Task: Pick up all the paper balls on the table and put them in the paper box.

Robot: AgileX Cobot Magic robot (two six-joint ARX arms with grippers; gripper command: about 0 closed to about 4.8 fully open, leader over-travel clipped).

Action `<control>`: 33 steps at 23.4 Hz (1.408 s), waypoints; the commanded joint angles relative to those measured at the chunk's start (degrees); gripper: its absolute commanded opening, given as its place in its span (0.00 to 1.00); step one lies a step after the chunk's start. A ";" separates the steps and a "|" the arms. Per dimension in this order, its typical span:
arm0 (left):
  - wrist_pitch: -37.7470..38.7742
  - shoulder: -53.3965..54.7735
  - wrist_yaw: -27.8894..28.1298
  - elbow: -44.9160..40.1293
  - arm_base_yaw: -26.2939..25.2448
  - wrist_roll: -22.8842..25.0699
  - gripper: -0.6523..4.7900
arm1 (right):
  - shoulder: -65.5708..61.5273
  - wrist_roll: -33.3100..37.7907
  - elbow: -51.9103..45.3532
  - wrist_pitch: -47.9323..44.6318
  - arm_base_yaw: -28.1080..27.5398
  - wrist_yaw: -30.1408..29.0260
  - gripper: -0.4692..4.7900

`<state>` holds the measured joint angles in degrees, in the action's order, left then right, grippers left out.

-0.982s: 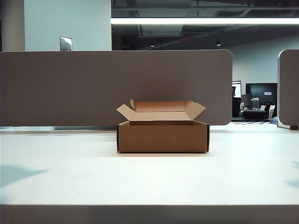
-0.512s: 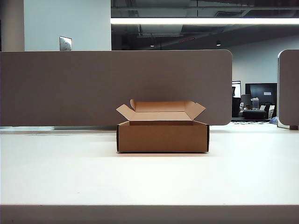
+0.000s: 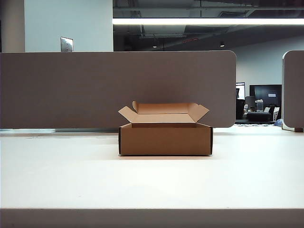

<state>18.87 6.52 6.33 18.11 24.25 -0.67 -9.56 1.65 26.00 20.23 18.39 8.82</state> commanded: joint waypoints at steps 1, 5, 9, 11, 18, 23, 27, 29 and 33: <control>-2.34 -2.73 -1.20 -2.47 0.02 -1.60 0.11 | 0.37 0.31 -2.95 -3.85 0.07 0.04 0.09; -2.75 -6.34 -1.25 -3.67 -0.15 -1.22 0.11 | 5.16 0.22 -7.06 -4.48 -0.02 -1.31 0.09; -6.64 -6.34 -0.66 -6.78 -0.26 -1.70 0.11 | 9.62 0.00 -11.63 -4.87 -0.13 -1.90 0.09; -10.19 -6.34 0.22 -9.75 -0.26 -2.71 0.11 | 9.51 0.00 -14.05 -6.05 0.02 -1.86 0.09; -13.79 -6.36 0.28 -17.25 -0.31 -4.37 0.11 | 9.60 -0.33 -20.59 -10.80 -0.02 -0.90 0.09; -13.60 -6.36 0.50 -17.77 -1.18 -3.80 0.11 | 9.60 -0.39 -24.70 -12.90 0.00 -0.87 0.09; -13.60 -6.36 -3.02 -17.77 -6.29 -1.44 0.11 | 9.60 -2.01 -25.92 -13.33 -0.04 -0.81 0.09; -13.55 -6.36 -4.85 -17.77 -8.00 -0.59 0.11 | 9.57 -1.97 -25.90 -13.60 -0.02 -0.83 0.09; -13.49 -6.36 -6.36 -17.75 -11.76 -0.44 0.11 | 9.57 -1.90 -25.90 -12.92 -0.02 -0.85 0.09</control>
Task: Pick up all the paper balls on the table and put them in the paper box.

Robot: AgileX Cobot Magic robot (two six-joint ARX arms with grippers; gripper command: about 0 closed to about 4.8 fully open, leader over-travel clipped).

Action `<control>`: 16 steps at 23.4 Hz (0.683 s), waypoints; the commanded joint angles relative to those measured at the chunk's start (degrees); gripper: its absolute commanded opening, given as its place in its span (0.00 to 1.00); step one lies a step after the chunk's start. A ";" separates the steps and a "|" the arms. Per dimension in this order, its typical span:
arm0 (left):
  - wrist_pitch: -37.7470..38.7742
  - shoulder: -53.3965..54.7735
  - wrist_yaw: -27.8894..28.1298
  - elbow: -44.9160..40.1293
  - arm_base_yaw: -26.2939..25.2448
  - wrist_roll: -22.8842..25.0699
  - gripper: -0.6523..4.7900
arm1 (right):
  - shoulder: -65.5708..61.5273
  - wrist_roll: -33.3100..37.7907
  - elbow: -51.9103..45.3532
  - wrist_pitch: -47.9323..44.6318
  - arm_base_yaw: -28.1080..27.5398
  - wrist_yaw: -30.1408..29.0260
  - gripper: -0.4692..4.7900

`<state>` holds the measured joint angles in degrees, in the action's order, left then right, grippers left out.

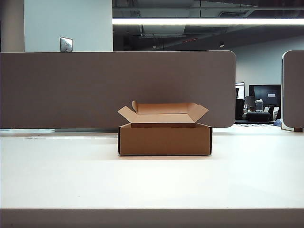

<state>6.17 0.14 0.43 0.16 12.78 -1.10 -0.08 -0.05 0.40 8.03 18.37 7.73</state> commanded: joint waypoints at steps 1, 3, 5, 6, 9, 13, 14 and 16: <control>-0.55 0.02 -0.52 0.20 -0.20 0.04 0.11 | 0.09 -0.20 -0.31 -0.66 0.02 0.24 0.09; 0.00 0.02 -0.63 0.20 -0.17 0.07 0.11 | 0.09 -0.17 -0.33 -0.48 0.04 0.09 0.09; 0.22 0.02 -0.63 0.20 -0.22 0.07 0.11 | 0.09 -0.20 -0.31 -0.52 0.04 0.09 0.09; 0.20 0.02 -0.63 0.20 -0.22 0.07 0.11 | 0.09 -0.20 -0.31 -0.52 0.04 0.09 0.09; 0.20 0.02 -0.63 0.20 -0.22 0.07 0.11 | 0.09 -0.20 -0.31 -0.52 0.02 0.09 0.09; 0.20 0.02 -0.63 0.20 -0.22 0.07 0.11 | 0.09 -0.20 -0.31 -0.52 0.02 0.09 0.09; 0.20 0.02 -0.66 0.20 -0.22 0.07 0.11 | 0.09 -0.20 -0.31 -0.52 0.02 0.09 0.09; 0.20 0.02 -0.63 0.20 -0.22 0.07 0.11 | 0.09 -0.20 -0.31 -0.52 0.02 0.09 0.09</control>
